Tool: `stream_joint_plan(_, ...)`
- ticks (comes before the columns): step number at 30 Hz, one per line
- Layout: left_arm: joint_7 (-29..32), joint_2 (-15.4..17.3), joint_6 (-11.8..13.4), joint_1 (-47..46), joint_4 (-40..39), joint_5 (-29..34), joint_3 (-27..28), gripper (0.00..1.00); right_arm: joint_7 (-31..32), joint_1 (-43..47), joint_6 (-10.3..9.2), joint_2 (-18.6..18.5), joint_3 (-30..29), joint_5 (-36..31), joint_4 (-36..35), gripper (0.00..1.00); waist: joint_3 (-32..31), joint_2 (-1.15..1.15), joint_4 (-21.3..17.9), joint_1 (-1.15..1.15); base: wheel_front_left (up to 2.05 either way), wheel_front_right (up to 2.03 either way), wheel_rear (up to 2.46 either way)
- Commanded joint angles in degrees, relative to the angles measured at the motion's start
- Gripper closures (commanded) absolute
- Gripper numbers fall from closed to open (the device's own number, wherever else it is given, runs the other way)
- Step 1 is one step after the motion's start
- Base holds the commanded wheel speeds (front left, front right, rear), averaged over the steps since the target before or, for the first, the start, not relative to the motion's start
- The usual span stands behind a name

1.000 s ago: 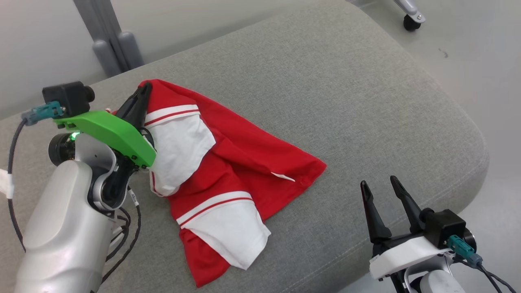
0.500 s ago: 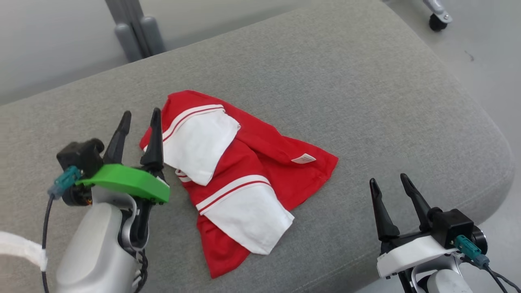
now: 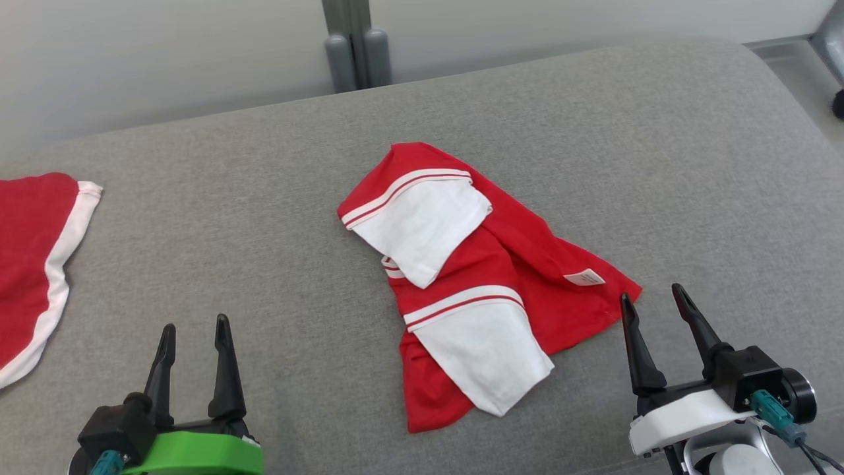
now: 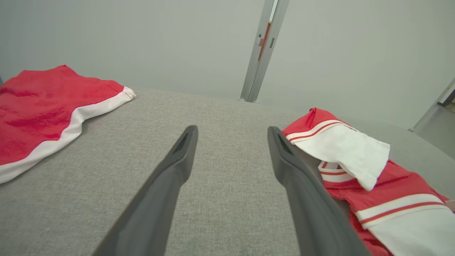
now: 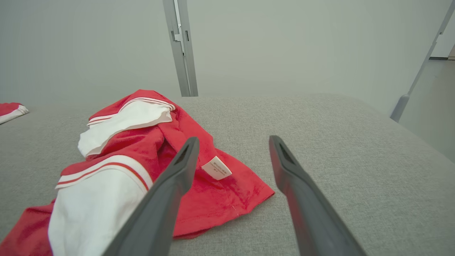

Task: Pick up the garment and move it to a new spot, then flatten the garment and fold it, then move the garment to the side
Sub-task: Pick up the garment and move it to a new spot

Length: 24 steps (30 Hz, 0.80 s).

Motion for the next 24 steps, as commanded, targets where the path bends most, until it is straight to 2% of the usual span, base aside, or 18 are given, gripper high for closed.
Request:
stream_joint_plan(1,0.0,-0.4,-0.7,1.6,-0.2,1.4,0.8,0.0,-0.2,1.1,-0.08,-0.1,-0.2,-0.6,-0.2,0.0,-1.7,0.0,4.7,0.0,0.0,0.0,0.0)
stream_joint_plan(7,0.0,-0.9,-2.2,5.2,0.5,2.2,2.6,0.0,-0.2,2.6,-0.08,-0.1,-1.1,-1.3,0.2,0.0,-3.4,0.0,7.3,0.0,0.0,0.0,0.0)
stream_joint_plan(12,0.0,-0.9,-1.6,6.7,0.3,1.6,2.0,0.0,-0.2,4.1,-0.08,-0.1,-1.4,-1.3,0.3,0.0,-4.7,0.0,8.2,0.0,0.0,0.0,0.0)
stream_joint_plan(19,0.0,-0.9,-1.3,7.7,0.3,2.2,1.9,0.0,-0.2,5.0,-0.08,-0.1,-1.2,-0.6,1.0,0.0,-6.0,0.0,7.5,0.0,0.0,0.0,0.0)
stream_joint_plan(24,0.0,-0.9,-2.8,8.1,1.2,3.0,1.6,0.0,-0.2,4.8,-0.08,-0.1,-1.1,-0.3,1.0,0.0,-6.2,0.0,6.5,0.0,0.0,0.0,0.0)
